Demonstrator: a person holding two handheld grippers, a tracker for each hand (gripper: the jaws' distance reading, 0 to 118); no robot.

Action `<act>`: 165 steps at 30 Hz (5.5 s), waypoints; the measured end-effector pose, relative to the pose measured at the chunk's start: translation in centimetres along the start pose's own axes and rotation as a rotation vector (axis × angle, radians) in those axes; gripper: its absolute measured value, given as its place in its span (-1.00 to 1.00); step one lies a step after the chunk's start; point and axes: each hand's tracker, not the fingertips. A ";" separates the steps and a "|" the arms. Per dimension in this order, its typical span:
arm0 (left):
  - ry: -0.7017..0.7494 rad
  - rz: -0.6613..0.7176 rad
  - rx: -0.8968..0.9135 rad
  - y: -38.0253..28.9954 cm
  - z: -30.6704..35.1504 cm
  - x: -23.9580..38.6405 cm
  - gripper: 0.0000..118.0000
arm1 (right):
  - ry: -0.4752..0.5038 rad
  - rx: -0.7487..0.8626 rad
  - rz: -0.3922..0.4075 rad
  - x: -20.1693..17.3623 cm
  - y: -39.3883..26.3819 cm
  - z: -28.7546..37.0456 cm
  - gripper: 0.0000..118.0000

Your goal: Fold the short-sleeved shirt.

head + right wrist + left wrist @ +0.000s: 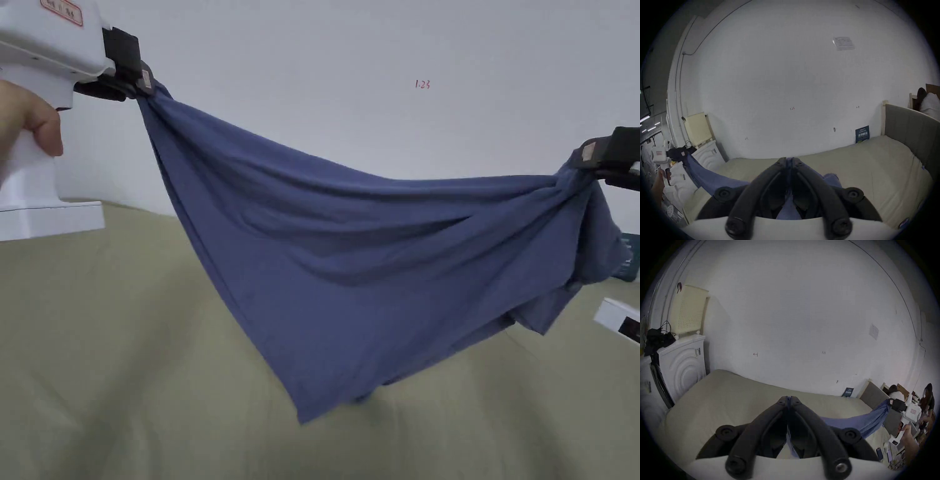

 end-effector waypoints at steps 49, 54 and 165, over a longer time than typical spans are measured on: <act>0.055 0.374 -0.562 -38.6 15.1 -10.8 -1.00 | -0.108 -0.616 -0.148 8.4 -30.2 15.4 -0.81; 0.081 0.441 -0.572 -37.2 16.9 -9.7 -0.40 | -0.116 -0.568 -0.298 8.6 -28.4 17.1 -0.15; 0.103 -0.004 -0.304 -27.0 9.5 0.0 -0.94 | 0.151 -0.256 0.328 -0.7 -9.3 -1.2 -0.99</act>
